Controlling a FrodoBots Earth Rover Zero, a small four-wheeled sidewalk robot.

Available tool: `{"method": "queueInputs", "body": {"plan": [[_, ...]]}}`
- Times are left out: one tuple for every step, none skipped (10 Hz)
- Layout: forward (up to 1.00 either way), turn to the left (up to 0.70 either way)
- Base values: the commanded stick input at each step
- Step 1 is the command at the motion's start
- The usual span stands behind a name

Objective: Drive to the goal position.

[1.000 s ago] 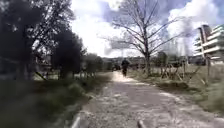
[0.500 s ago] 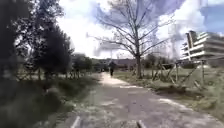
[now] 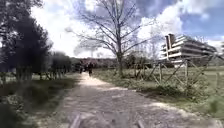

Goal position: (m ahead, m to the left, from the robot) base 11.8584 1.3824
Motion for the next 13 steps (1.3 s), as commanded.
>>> {"method": "queueInputs", "body": {"plan": [[1.00, -0.19], [1.00, 0.00], [1.00, 0.00], [1.00, 0.00], [1.00, 0.00], [1.00, 0.00], [1.00, 0.00], [1.00, 0.09], [1.00, 0.27], [1.00, 0.27], [1.00, 0.27], [1.00, 0.27], [1.00, 0.27]]}}
